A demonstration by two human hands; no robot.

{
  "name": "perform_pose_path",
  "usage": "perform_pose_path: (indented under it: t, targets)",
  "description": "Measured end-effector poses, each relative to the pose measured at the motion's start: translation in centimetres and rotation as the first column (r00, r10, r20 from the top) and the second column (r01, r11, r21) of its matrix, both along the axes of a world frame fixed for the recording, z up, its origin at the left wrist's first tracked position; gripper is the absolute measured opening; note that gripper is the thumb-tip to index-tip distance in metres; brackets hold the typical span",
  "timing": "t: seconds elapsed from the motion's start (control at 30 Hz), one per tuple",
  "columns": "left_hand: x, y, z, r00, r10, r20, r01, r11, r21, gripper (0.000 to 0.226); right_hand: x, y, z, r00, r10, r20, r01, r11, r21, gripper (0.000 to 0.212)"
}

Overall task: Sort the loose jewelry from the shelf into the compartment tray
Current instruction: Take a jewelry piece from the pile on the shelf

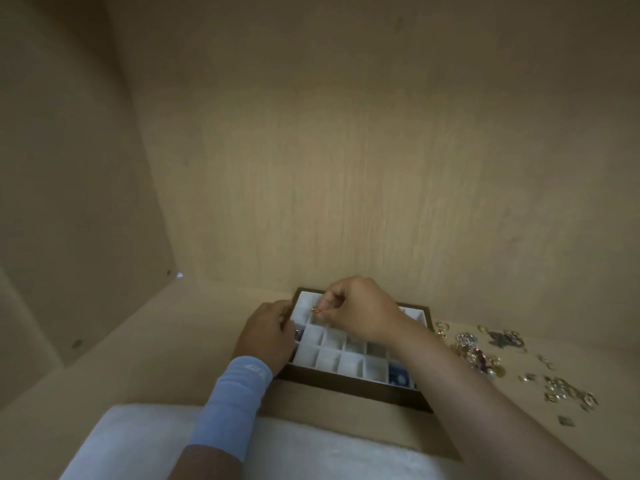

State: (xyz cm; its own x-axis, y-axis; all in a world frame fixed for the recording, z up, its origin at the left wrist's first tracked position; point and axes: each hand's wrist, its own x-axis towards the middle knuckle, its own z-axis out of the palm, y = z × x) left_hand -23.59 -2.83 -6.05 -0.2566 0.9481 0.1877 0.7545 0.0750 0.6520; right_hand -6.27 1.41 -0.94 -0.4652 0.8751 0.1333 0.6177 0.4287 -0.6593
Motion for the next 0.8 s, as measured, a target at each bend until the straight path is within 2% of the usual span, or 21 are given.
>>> perform_pose_path:
  t: [0.17, 0.3, 0.47, 0.6, 0.7, 0.8]
  targets:
    - [-0.7, 0.1, -0.5, 0.997, -0.035, 0.07, 0.036, 0.999, -0.008, 0.038, -3.2, 1.3, -0.6, 0.981, -0.008, 0.192, -0.01, 0.995, 0.094, 0.014]
    - [-0.6, -0.4, -0.3, 0.995, -0.05, 0.091, 0.05, 0.999, 0.002, 0.042, -4.8, 1.8, -1.2, 0.926, -0.021, 0.376, -0.039, 0.988, 0.152, 0.014]
    - [-0.8, -0.4, -0.8, 0.995, -0.068, 0.078, 0.065, 0.997, 0.029, 0.04, -5.9, 2.0, -1.6, 0.895, -0.05, 0.444, -0.044, 0.979, 0.198, 0.016]
    - [-0.9, -0.4, -0.9, 0.994, -0.082, 0.075, 0.079, 0.996, 0.037, 0.038, -5.4, 2.2, -1.6, 0.905, 0.006, 0.426, -0.048, 0.995, 0.087, 0.023]
    - [-0.9, -0.4, -0.9, 0.997, -0.077, 0.031, 0.075, 0.996, 0.055, 0.037, -3.4, 2.0, -0.6, 0.961, 0.009, 0.277, -0.025, 0.998, 0.055, 0.017]
    - [-0.4, -0.6, -0.5, 0.993, -0.066, -0.101, 0.078, 0.99, 0.117, 0.037, -0.1, 1.4, 0.8, 0.985, -0.063, 0.16, 0.052, 0.996, 0.077, 0.017]
